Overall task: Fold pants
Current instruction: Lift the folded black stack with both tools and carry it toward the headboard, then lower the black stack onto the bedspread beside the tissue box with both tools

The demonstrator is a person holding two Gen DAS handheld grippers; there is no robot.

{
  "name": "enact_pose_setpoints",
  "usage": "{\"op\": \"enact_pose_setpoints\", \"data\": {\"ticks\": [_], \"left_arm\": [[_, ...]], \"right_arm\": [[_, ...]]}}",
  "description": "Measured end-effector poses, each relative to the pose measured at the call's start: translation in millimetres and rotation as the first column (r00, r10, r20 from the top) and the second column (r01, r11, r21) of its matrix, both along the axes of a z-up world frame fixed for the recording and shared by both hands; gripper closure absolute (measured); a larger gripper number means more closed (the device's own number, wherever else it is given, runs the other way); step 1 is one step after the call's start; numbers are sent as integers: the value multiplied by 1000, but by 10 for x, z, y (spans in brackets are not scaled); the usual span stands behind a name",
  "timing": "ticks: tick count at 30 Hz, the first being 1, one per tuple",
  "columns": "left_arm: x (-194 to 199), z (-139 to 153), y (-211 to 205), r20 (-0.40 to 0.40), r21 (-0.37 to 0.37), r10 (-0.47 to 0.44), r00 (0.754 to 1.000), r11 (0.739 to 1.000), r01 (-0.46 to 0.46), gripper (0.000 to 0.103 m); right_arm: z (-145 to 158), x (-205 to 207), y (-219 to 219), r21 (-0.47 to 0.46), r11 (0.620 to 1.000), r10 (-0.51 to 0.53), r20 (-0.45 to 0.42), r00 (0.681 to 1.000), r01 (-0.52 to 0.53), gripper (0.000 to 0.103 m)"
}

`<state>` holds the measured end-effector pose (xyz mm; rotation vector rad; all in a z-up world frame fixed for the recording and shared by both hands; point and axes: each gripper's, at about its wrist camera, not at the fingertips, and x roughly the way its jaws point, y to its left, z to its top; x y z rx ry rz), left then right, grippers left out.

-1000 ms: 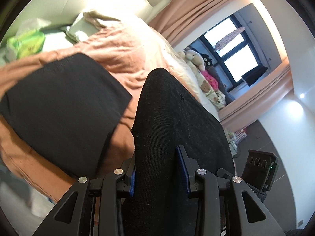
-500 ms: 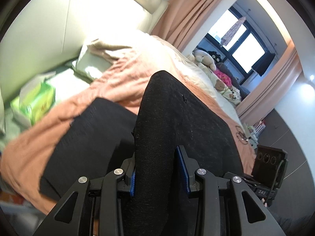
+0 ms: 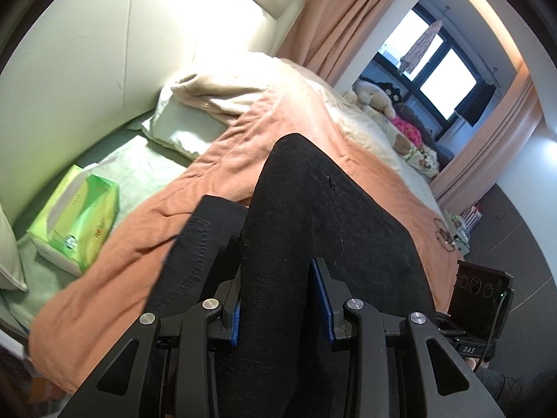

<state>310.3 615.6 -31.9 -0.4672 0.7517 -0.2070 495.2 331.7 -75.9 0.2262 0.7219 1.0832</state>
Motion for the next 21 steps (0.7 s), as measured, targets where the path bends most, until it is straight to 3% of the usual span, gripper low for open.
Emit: {"op": "enact_pose_setpoints", "data": {"ticks": [3, 6, 8, 10, 11, 16, 21], "left_arm": [[59, -19, 94, -20, 38, 29, 999, 999, -28, 67], [170, -223, 195, -65, 87, 95, 993, 992, -89, 62], [205, -439, 259, -108, 124, 169, 980, 980, -155, 61], [160, -587, 305, -109, 93, 195, 975, 978, -185, 61], [118, -631, 302, -101, 93, 210, 972, 975, -201, 61], [-36, -704, 187, -92, 111, 237, 967, 968, -226, 61], [-226, -740, 15, -82, 89, 253, 964, 965, -246, 61]], "right_arm": [[-99, 44, 97, 30, 1000, 4, -35, 999, -3, 78], [-274, 147, 128, 40, 999, -11, -69, 998, 14, 77], [-588, 333, 222, -14, 999, -46, -181, 982, 45, 71], [-837, 450, 230, -45, 998, -59, -271, 961, 49, 68], [-884, 461, 184, -17, 999, -41, -289, 956, 38, 62], [-849, 536, -67, 49, 998, -34, -315, 948, 51, 42], [-907, 825, -188, 99, 993, -25, -409, 912, 71, 41]]}}
